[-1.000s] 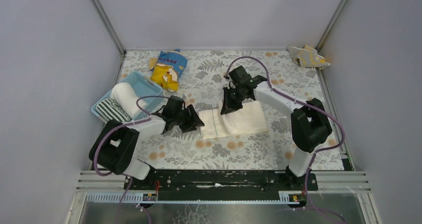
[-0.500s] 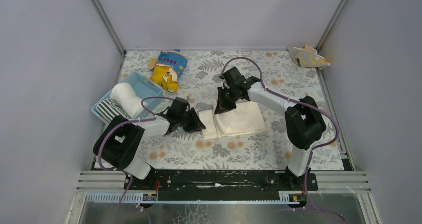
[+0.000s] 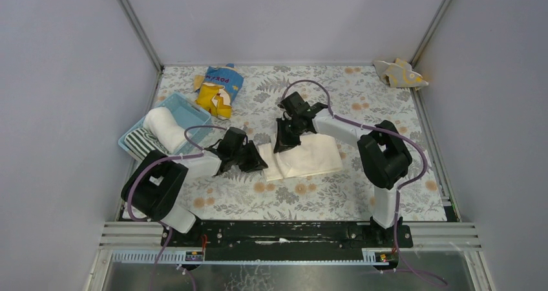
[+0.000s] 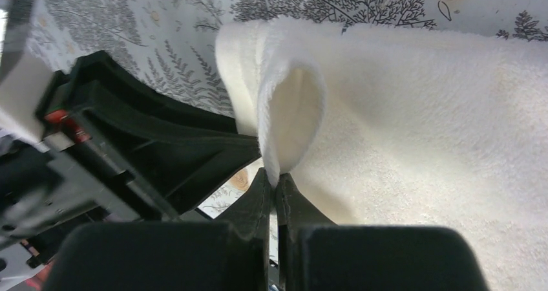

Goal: Roll the towels
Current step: Fold the towel at the center of the board.

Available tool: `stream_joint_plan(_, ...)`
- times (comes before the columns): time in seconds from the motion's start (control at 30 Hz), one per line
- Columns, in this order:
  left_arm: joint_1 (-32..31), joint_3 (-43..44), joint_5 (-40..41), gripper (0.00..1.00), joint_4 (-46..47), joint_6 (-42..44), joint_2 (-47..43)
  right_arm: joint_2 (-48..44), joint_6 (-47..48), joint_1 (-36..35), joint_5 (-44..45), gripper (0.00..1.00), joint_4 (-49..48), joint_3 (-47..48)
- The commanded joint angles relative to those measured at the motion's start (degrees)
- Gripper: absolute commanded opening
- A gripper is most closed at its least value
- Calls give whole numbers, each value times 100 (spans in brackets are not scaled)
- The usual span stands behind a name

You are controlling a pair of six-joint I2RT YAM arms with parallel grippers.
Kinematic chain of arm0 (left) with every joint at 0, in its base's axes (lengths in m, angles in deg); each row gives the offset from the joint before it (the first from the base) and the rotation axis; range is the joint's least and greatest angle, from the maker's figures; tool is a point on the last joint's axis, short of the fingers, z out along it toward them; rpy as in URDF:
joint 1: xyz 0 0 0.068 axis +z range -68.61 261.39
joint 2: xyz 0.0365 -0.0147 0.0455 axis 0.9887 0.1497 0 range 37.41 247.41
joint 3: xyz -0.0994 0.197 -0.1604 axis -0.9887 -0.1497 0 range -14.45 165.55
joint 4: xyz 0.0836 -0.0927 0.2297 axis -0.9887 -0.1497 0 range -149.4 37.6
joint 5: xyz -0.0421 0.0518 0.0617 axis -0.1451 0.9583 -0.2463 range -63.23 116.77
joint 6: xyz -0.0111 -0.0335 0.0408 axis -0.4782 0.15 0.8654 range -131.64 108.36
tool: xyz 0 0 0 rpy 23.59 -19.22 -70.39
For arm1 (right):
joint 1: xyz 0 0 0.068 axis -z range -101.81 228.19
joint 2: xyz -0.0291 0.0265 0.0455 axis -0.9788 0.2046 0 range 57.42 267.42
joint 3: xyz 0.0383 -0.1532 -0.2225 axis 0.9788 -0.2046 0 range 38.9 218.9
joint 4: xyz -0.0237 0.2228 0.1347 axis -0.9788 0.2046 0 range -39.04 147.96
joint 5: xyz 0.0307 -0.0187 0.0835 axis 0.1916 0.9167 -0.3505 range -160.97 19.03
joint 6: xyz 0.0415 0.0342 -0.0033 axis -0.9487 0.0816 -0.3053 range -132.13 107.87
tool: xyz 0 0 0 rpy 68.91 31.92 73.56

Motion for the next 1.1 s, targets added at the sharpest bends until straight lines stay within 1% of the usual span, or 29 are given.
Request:
stream_joint_plan(0.0, -45, -37, 559, 21, -392, 204, -155, 189, -71, -94, -133, 5, -165, 234)
stream_joint_plan(0.2, -51, 13, 703, 19, -537, 294, -118, 379, -148, -125, -422, 5, -375, 272)
stream_joint_plan(0.3, -91, 42, 700, 17, -523, 294, -58, 224, -168, -123, -400, 5, -384, 268)
stream_joint_plan(0.47, -130, 34, 773, 16, -564, 320, -129, -170, -146, -127, -252, 5, -275, 266)
stream_joint_plan(0.73, -158, 25, 813, 15, -604, 321, -172, -266, -236, -128, -272, 6, -340, 211)
stream_joint_plan(0.83, -167, 42, 831, 15, -610, 323, -172, -59, -287, -134, -338, 8, -481, 146)
stream_joint_plan(1.07, -164, 50, 1101, 18, -811, 321, -359, 392, -375, -142, -655, 17, -925, -84)
